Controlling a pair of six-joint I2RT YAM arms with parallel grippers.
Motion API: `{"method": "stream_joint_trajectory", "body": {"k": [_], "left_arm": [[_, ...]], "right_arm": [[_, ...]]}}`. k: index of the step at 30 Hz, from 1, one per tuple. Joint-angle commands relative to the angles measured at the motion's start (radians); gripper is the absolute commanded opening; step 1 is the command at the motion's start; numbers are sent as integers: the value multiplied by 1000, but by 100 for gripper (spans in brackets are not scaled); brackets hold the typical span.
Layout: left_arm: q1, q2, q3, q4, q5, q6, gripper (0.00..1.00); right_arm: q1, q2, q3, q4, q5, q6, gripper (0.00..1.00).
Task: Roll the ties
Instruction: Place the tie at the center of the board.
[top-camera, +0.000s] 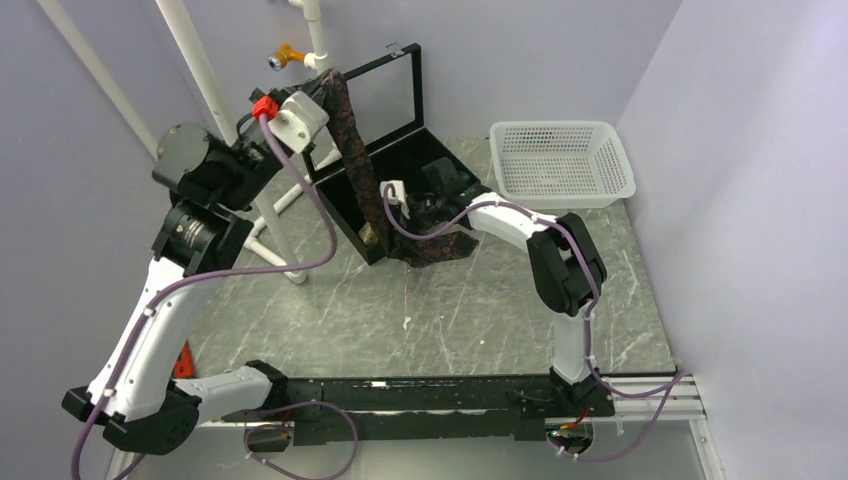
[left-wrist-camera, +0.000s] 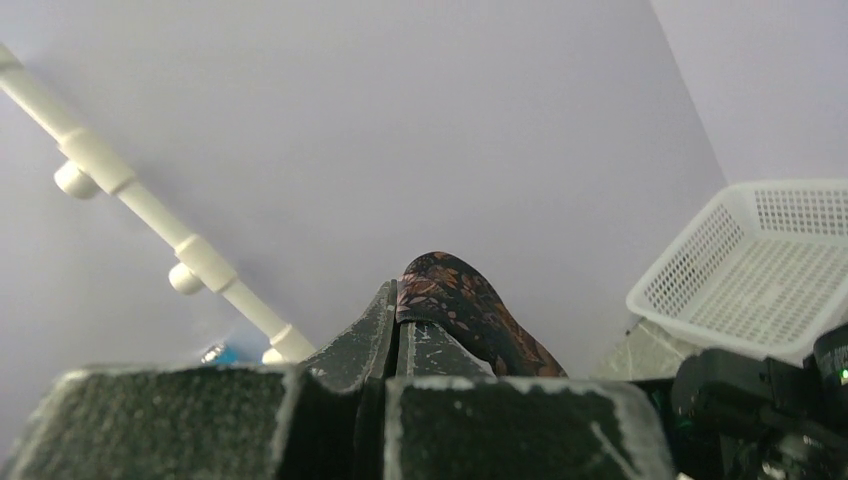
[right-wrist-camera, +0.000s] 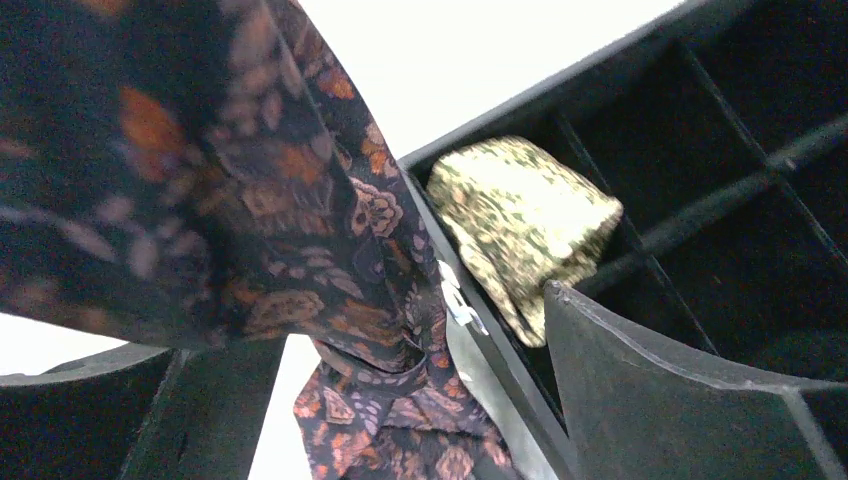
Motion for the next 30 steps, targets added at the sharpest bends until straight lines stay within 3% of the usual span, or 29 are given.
{"method": "stream_joint_trajectory", "body": {"k": [1, 3, 5, 8, 9, 14, 18, 23, 30], "left_arm": [[3, -63, -15, 141, 38, 0, 2], [3, -73, -26, 147, 27, 7, 2], [4, -81, -32, 146, 11, 16, 1], [4, -89, -38, 153, -23, 27, 0], [4, -90, -40, 154, -31, 27, 0], [6, -96, -79, 158, -9, 32, 0], [7, -103, -146, 191, 60, 53, 0], [6, -67, -216, 269, 143, 29, 0], [-12, 20, -267, 452, 208, -65, 0]], "right_arm": [[56, 33, 60, -66, -65, -88, 93], [62, 64, 97, -103, -73, -89, 86], [69, 81, 124, -140, -77, -90, 69], [70, 74, 128, -180, -69, -88, 24], [69, 70, 133, -206, -59, -88, 3], [15, -1, 104, -356, -42, -105, 0], [-110, -133, 36, -551, 4, -188, 0], [-373, -316, 27, -812, 60, -256, 0], [-729, -627, 83, -1005, 189, -336, 0]]}}
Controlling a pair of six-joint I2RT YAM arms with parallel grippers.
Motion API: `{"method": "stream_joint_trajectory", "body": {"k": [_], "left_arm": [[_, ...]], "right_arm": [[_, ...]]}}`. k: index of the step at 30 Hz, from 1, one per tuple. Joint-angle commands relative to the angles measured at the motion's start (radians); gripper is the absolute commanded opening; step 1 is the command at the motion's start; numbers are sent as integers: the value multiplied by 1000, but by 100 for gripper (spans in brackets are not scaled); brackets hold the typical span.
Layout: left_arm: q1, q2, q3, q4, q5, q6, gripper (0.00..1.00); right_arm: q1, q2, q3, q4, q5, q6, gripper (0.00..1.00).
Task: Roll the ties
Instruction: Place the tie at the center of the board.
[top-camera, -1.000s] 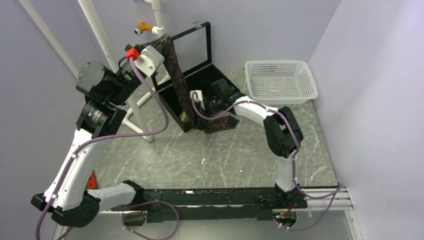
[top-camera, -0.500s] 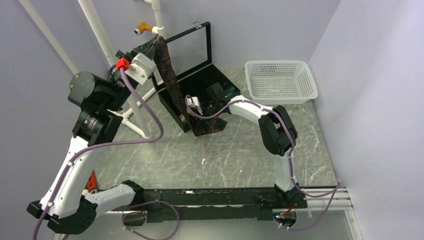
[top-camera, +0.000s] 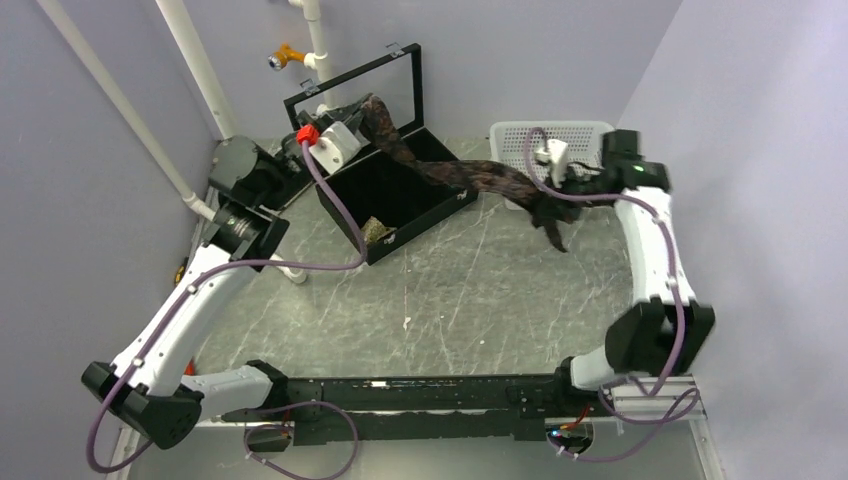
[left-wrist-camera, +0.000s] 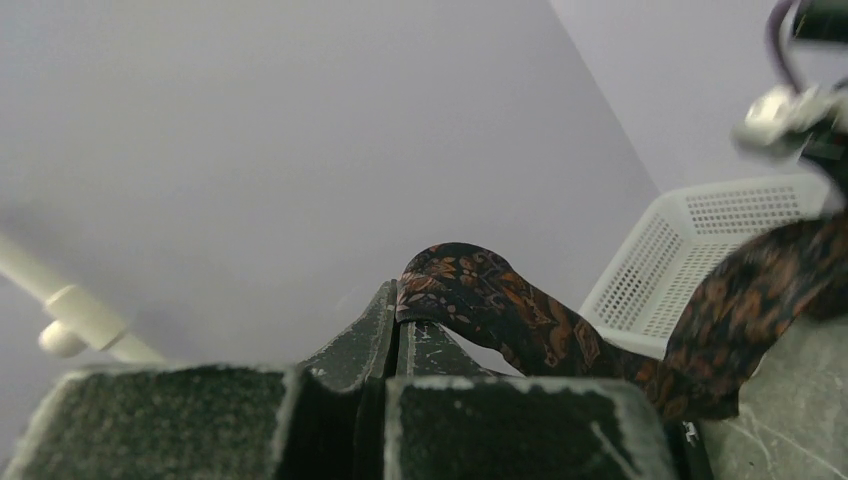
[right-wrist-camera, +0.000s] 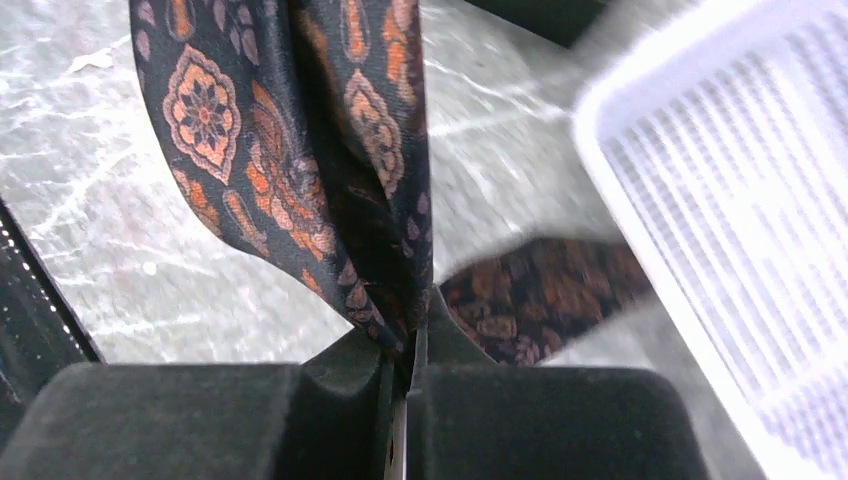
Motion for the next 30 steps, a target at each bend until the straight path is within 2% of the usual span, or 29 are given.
{"method": "stream_joint_trajectory", "body": {"k": [1, 6, 10, 12, 14, 15, 17, 18, 19, 20, 21, 22, 24, 26, 28, 30], "left_arm": [[-10, 32, -17, 159, 48, -63, 0], [-4, -77, -190, 74, 59, 23, 0], [4, -269, -462, -106, 122, 235, 0], [10, -375, -605, -210, 130, 356, 8], [26, -468, -740, -353, 138, 480, 26], [35, -512, -782, -449, 149, 554, 36], [55, -613, -847, -647, 172, 673, 48], [63, -650, -865, -720, 184, 709, 53], [64, -684, -876, -781, 199, 749, 58], [64, -709, -889, -817, 209, 760, 65], [65, -724, -899, -834, 214, 758, 69], [64, -723, -903, -843, 215, 751, 73], [64, -680, -893, -863, 201, 734, 73], [64, -598, -850, -921, 199, 741, 72], [64, -497, -795, -990, 211, 753, 76], [63, -390, -729, -995, 216, 676, 75]], "right_arm": [[-149, -178, 86, -239, 64, -117, 0], [-196, -172, 148, -417, 110, -281, 0], [-149, -73, 35, -442, 190, -404, 0], [-94, -16, -49, -442, 234, -467, 0], [7, 44, -158, -421, 296, -476, 0], [85, 70, -206, -389, 346, -436, 7], [160, 100, -262, -327, 388, -376, 40], [166, 111, -269, -318, 395, -358, 61], [154, 117, -265, -316, 402, -342, 76], [113, 121, -256, -321, 403, -331, 87], [70, 125, -239, -330, 397, -319, 90], [24, 131, -218, -343, 386, -313, 90], [-65, 147, -182, -371, 361, -286, 88], [-134, 158, -168, -388, 344, -252, 85], [-177, 152, -181, -379, 334, -210, 80], [-204, 137, -205, -377, 320, -180, 77]]}}
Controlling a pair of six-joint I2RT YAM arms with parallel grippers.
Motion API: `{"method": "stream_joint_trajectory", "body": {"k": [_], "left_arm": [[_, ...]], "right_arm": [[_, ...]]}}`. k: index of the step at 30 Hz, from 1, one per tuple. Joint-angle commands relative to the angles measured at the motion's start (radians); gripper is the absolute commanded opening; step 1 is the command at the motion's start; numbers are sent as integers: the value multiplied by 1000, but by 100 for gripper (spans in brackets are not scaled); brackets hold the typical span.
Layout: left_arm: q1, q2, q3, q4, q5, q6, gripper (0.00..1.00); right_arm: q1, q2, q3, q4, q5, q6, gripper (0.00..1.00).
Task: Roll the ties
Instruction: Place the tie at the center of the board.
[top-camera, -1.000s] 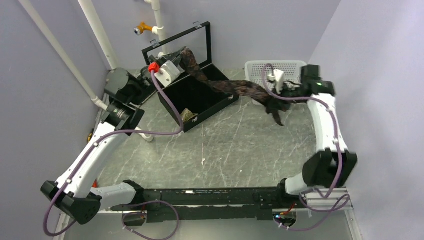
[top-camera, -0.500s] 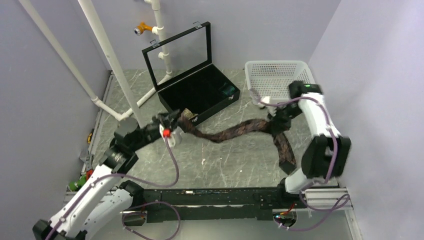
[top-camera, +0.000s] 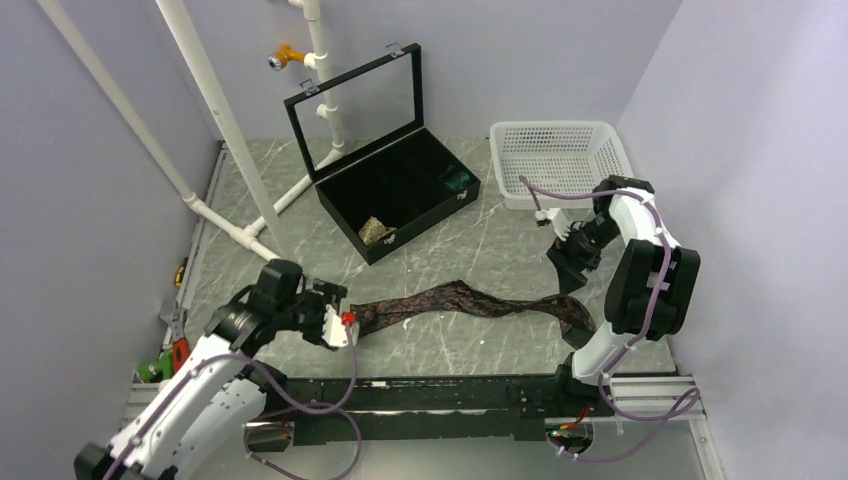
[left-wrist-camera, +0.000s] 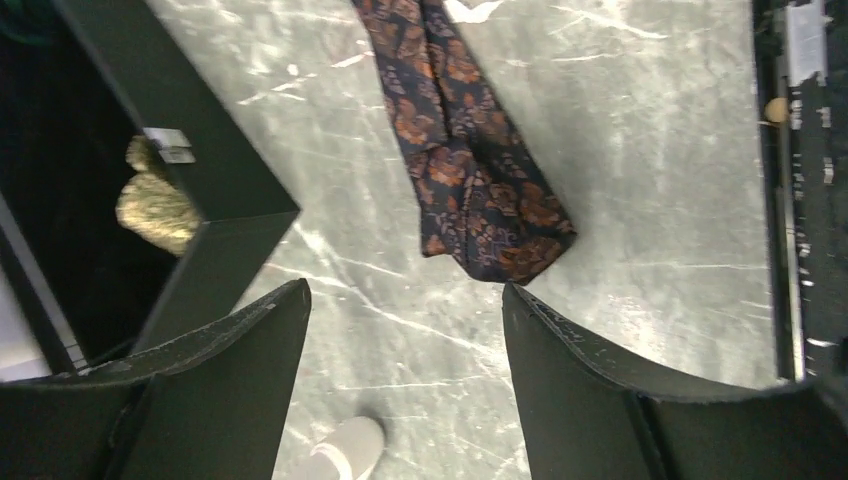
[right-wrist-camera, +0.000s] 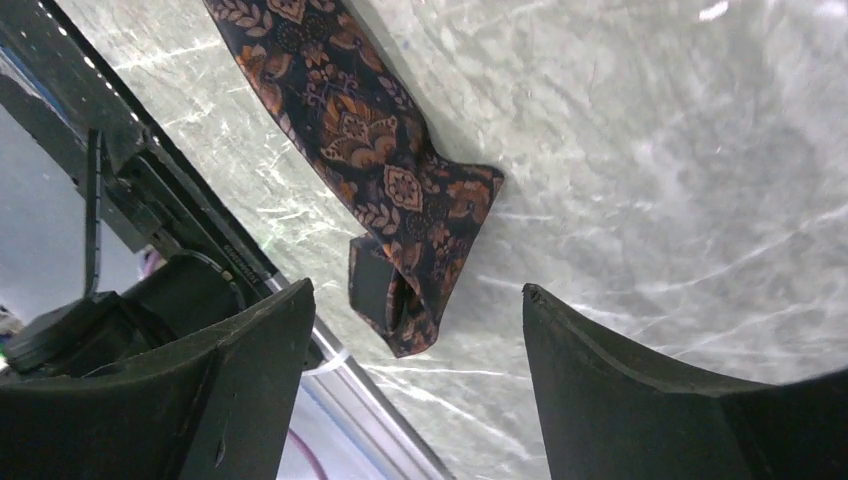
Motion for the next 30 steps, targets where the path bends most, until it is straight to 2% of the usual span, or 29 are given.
{"method": "stream_joint_trajectory", "body": {"k": [1, 4, 8, 12, 15, 17, 20, 22, 25, 26, 27, 28, 30], "left_arm": [[4, 207, 174, -79, 52, -93, 74], [-18, 416, 303, -93, 85, -209, 67], [-154, 612, 429, -69, -9, -392, 61], [-272, 806, 516, -44, -100, -550, 62], [-305, 961, 576, -80, -186, -621, 62], [-309, 1011, 567, -76, -242, -642, 61], [-313, 1011, 522, -53, -331, -638, 57], [-313, 1003, 514, -79, -394, -620, 47], [-310, 961, 509, -161, -458, -590, 25], [-308, 891, 473, -209, -497, -562, 10], [-303, 843, 445, -227, -518, -546, 4], [-297, 792, 413, -239, -523, -531, 0], [-268, 669, 335, -267, -555, -492, 0]], "right_arm": [[-45, -47, -32, -44, -41, 89, 76], [-47, -89, -113, -10, -53, 116, 77], [-45, -95, -141, 51, -71, 167, 77], [-46, -30, -133, 110, -97, 215, 76], [-34, 9, -128, 127, -115, 228, 79], [-14, 11, -160, 159, -93, 228, 83], [11, 7, -217, 249, -27, 226, 83], [20, 26, -230, 282, 12, 220, 69], [10, 56, -232, 289, 58, 191, 37], [2, 59, -236, 273, 84, 156, 10], [-1, 57, -239, 266, 99, 141, 0], [-5, 55, -243, 254, 111, 124, 0], [-13, 50, -251, 229, 139, 90, 0]]}}
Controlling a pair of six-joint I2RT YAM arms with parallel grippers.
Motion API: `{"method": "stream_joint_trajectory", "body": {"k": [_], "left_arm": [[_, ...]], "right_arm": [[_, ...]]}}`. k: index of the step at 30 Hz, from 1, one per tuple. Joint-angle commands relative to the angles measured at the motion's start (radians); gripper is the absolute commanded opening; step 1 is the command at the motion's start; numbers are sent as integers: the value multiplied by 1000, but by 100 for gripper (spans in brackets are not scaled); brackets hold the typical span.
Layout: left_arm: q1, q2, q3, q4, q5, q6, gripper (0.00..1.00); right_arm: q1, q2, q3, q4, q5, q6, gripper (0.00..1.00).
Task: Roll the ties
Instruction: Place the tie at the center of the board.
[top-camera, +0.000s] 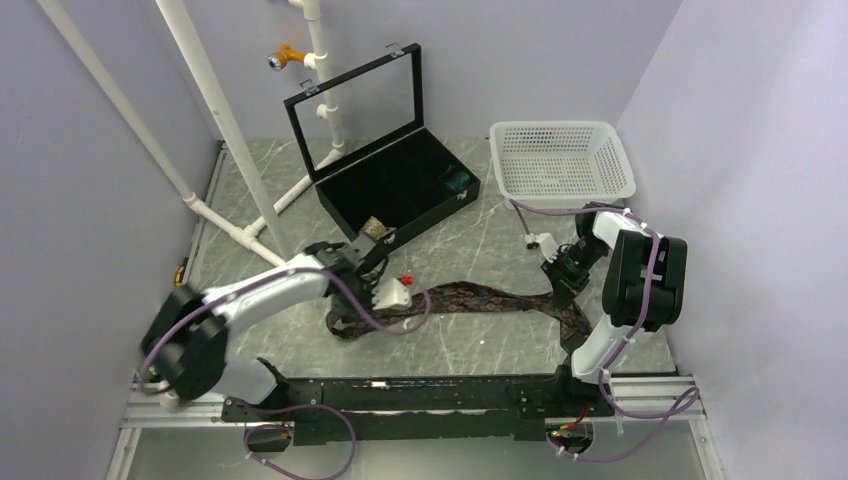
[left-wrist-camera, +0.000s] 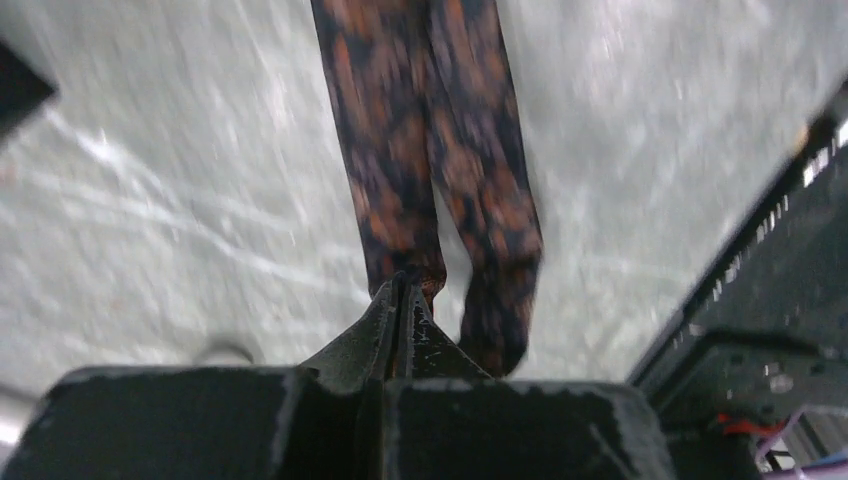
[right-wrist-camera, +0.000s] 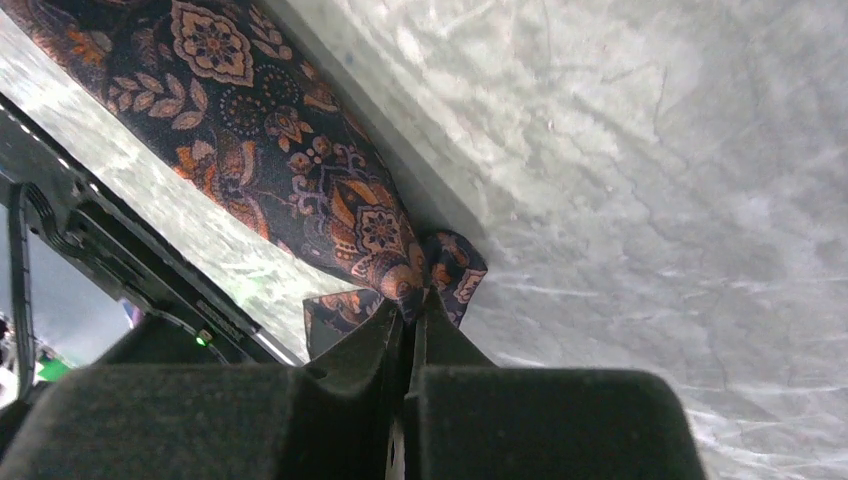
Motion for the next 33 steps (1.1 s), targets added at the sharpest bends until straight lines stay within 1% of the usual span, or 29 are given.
{"method": "stream_joint_trajectory", "body": {"k": [1, 3, 4, 5, 7, 8, 10, 13, 14, 16, 17, 18, 21, 26, 27, 28, 30, 31, 32, 33], "left_arm": [[41, -284, -137, -145, -113, 105, 0], [62, -391, -237, -154, -156, 176, 1], [71, -440, -294, -143, -179, 210, 8], [79, -482, -334, -130, -196, 231, 20], [94, -555, -369, -108, -178, 246, 54], [98, -573, -368, -93, -157, 240, 62], [98, -586, -336, -68, -97, 219, 67], [99, -577, -267, -18, 17, 177, 68], [98, -565, -243, 3, 59, 164, 72], [98, -527, -212, 49, 146, 141, 88], [96, -500, -208, 74, 170, 133, 93], [93, -477, -210, 92, 183, 135, 94], [92, -423, -250, 137, 177, 176, 94], [88, -294, -264, 114, 172, 224, 94], [83, -275, -276, 117, 158, 233, 92], [78, -261, -283, 115, 138, 244, 84], [79, -242, -272, 93, 104, 244, 61], [86, -256, -255, 70, 104, 247, 48], [95, -285, -229, 39, 116, 252, 38], [111, -329, -203, 15, 148, 259, 29]], "right_arm": [[-22, -9, -22, -38, 101, -106, 0], [-33, -9, -22, -71, 124, -139, 0], [-34, -5, -16, -97, 128, -154, 0], [-36, 0, -8, -124, 134, -170, 0], [-35, 24, 16, -160, 138, -183, 0], [-36, 40, 32, -174, 138, -186, 0], [-35, 72, 71, -210, 134, -189, 0], [-35, 104, 106, -228, 147, -189, 0], [-35, 107, 112, -221, 154, -188, 0], [-35, 114, 124, -216, 159, -185, 0], [-35, 117, 132, -214, 157, -179, 0], [-35, 116, 138, -213, 156, -174, 0], [-38, 109, 128, -210, 175, -173, 0], [-62, 65, 52, -196, 231, -198, 0], [-66, 54, 30, -189, 242, -203, 0], [-71, 43, 1, -185, 250, -206, 0], [-76, 20, -36, -194, 258, -215, 0], [-78, 4, -50, -206, 263, -225, 0], [-81, -15, -62, -221, 269, -240, 0], [-84, -38, -65, -239, 274, -257, 0]]}}
